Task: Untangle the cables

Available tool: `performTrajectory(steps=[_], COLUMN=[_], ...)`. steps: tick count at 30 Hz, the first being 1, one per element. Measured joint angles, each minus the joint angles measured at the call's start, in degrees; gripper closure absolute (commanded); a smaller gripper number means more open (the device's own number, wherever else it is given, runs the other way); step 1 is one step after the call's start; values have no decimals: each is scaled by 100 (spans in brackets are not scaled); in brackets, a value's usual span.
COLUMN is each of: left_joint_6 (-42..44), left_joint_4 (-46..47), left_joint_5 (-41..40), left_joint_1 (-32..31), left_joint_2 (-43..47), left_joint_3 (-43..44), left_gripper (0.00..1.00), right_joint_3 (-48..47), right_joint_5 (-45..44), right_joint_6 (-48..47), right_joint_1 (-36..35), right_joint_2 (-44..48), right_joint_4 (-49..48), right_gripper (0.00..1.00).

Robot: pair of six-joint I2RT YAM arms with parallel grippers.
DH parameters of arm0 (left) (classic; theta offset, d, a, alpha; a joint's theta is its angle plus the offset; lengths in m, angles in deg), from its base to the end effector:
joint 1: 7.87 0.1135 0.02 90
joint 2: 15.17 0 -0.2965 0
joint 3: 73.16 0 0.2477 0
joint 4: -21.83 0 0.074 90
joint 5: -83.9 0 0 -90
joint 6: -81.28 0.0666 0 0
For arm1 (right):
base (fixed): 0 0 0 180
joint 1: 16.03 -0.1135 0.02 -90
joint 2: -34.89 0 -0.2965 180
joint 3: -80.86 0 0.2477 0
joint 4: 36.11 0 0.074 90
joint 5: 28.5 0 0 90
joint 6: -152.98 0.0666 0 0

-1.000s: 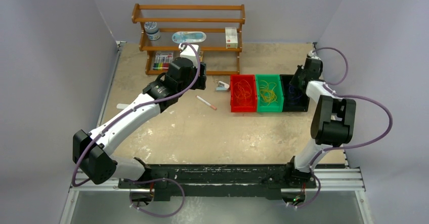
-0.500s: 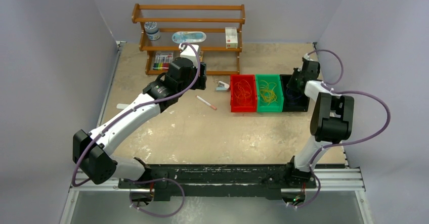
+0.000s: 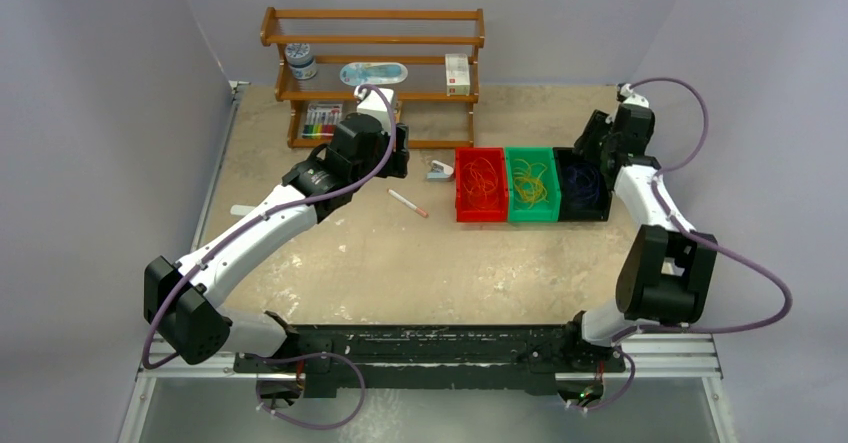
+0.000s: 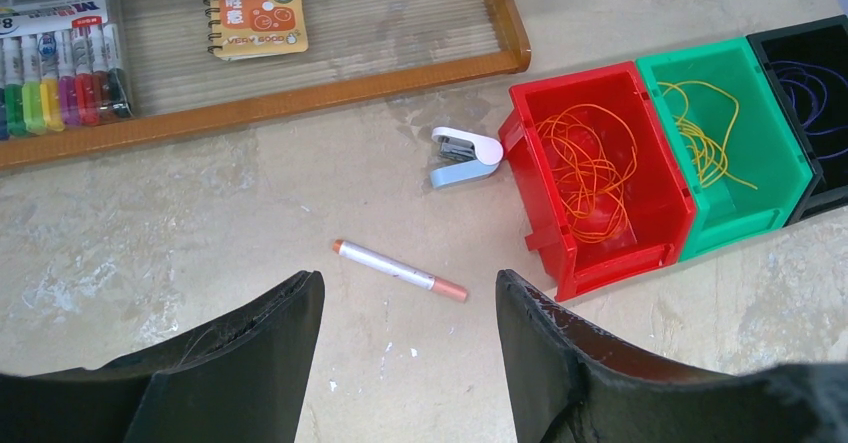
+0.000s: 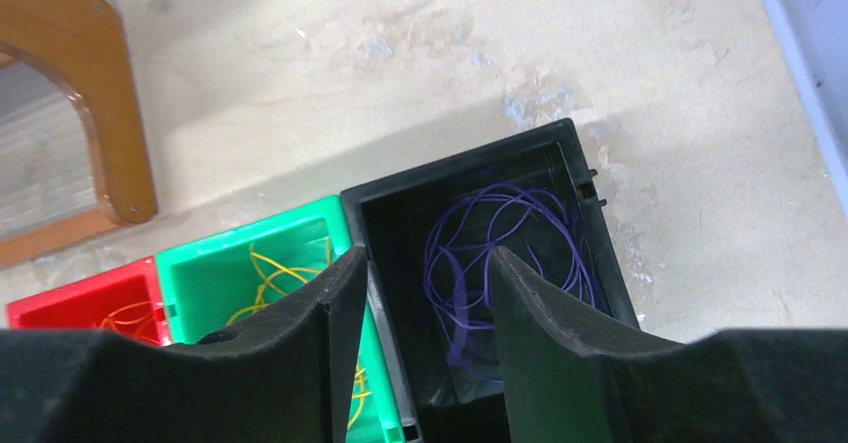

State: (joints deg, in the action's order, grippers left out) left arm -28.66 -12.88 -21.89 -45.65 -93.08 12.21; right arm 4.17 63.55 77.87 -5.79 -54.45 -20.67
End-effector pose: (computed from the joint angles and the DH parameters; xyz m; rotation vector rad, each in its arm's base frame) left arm 0.2690 -0.1856 0.3724 0.1457 2.0399 -0.3523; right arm 0.3766 -0.0656 0.2896 0.4269 2.0172 0.0870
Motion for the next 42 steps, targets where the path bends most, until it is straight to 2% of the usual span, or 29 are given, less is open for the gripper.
performTrajectory(steps=[10,19,29,42], left_joint_6=[0,0,0,0], left_joint_4=[0,0,0,0], left_joint_5=[26,44,46,68], left_joint_1=[0,0,0,0], left_joint_2=[-9,-9,-66,-105], left_joint_3=[0,0,0,0], left_gripper=[37,37,37,37], right_joint_3=[0,-2,-2,0], right_joint_5=[-133,-385,-1010,-1742], right_joint_6=[0,13,129,651], right_joint_1=[0,0,-50,-162], right_joint_2=[337,179,-238,295], right_joint_4=[50,358,1080,1845], right_gripper=[48,56,50,46])
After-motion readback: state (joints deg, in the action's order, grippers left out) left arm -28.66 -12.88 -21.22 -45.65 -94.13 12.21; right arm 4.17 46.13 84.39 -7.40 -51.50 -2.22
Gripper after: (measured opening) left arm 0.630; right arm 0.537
